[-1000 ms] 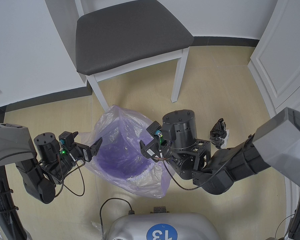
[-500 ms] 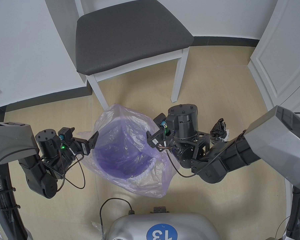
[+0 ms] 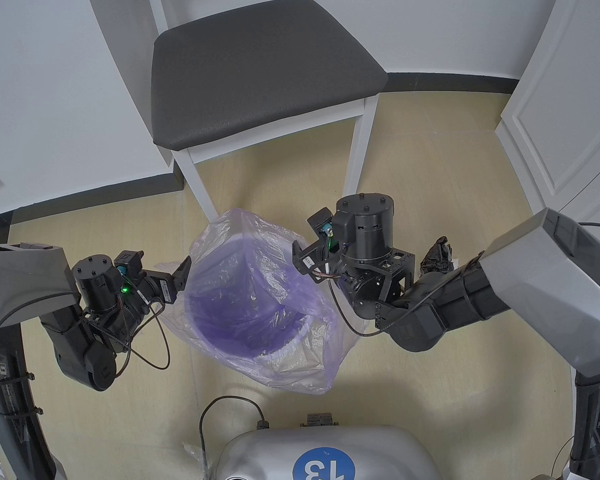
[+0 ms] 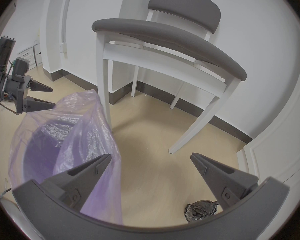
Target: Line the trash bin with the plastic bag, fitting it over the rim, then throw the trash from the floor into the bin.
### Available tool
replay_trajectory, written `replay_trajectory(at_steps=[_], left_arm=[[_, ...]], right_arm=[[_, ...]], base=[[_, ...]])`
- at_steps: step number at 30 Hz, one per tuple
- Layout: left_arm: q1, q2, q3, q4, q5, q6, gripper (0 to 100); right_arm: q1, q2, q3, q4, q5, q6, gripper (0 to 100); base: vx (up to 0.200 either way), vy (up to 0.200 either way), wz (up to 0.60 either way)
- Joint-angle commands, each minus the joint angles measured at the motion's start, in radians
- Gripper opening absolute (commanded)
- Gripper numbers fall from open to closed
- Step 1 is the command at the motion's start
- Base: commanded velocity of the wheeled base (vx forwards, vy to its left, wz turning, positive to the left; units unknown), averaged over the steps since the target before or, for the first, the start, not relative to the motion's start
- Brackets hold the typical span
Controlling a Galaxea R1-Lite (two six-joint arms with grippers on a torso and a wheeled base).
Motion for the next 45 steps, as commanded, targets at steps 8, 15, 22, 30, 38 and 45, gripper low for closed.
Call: replay_trajectory(at_steps=[8, 15, 22, 30, 38, 45], left_arm=[[0.021, 0.038, -0.034, -0.012, 0.006, 0.001, 100], [0.032, 0.090, -0.086, -0.010, 0.046, 0.001, 100], [0.046, 0.133, -0.124, -0.010, 0.066, 0.002, 100], [0.060, 0.159, -0.146, -0.006, 0.067, 0.005, 100], [0.066, 0.198, -0.186, -0.004, 0.085, 0.004, 100], [0.081, 0.069, -0.134, 0.007, 0.082, 0.001, 100]], right_arm=[[-0.013, 0.046, -0.029, -0.001, 0.000, 0.003, 100], [-0.033, 0.086, -0.060, -0.009, 0.000, 0.003, 100], [-0.048, 0.103, -0.074, -0.023, 0.000, 0.003, 100], [-0.057, 0.120, -0.082, -0.024, 0.000, 0.003, 100], [-0.069, 0.144, -0.112, -0.027, 0.000, 0.003, 100], [-0.046, 0.068, -0.083, -0.049, -0.007, -0.001, 100]], base=[[0.000, 0.000, 0.00], [0.000, 0.000, 0.00], [0.000, 0.000, 0.00], [0.000, 0.000, 0.00], [0.000, 0.000, 0.00], [0.000, 0.000, 0.00]])
